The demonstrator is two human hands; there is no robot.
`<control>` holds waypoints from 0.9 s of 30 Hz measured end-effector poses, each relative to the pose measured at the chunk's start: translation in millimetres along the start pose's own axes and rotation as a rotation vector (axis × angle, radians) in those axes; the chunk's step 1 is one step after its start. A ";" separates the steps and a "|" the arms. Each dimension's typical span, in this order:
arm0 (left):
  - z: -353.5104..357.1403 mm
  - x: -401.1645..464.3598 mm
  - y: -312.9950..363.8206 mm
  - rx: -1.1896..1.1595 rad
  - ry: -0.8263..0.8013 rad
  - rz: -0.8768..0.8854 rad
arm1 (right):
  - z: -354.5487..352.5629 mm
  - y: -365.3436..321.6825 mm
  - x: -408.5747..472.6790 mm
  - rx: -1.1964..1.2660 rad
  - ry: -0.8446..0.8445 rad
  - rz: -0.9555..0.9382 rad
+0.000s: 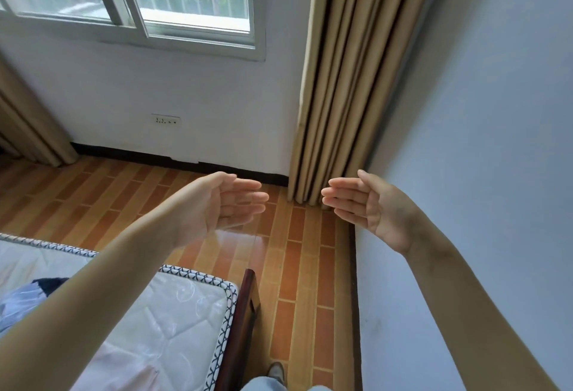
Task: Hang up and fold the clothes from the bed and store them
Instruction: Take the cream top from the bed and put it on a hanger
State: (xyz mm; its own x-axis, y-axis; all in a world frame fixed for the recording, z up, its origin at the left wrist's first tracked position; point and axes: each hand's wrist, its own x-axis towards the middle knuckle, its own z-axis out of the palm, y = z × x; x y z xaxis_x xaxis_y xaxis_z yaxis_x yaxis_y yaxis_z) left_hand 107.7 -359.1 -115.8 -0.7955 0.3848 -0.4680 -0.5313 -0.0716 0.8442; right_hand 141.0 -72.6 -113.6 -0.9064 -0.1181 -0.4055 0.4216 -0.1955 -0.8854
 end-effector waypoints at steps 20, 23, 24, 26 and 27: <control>-70.5 180.9 114.6 -0.166 0.392 -0.014 | -8.2 -100.9 285.5 -0.115 -0.274 0.158; -74.8 215.8 140.4 -0.138 0.359 0.049 | -19.3 -134.0 335.7 -0.131 -0.302 0.169; -74.3 225.4 147.6 -0.131 0.340 0.068 | -22.0 -144.2 351.8 -0.139 -0.315 0.168; -77.5 242.7 158.4 -0.147 0.327 0.083 | -23.4 -161.5 383.8 -0.163 -0.347 0.161; -80.0 250.2 162.6 -0.155 0.338 0.084 | -21.7 -168.1 399.1 -0.178 -0.365 0.164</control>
State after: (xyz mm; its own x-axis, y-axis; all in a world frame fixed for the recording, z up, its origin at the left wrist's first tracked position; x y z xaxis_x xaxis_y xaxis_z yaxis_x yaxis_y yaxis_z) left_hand -201.0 -348.0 -116.5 -0.8756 0.0479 -0.4806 -0.4773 -0.2383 0.8458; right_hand -292.2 -65.7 -131.6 -0.7463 -0.4759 -0.4653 0.5191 0.0213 -0.8545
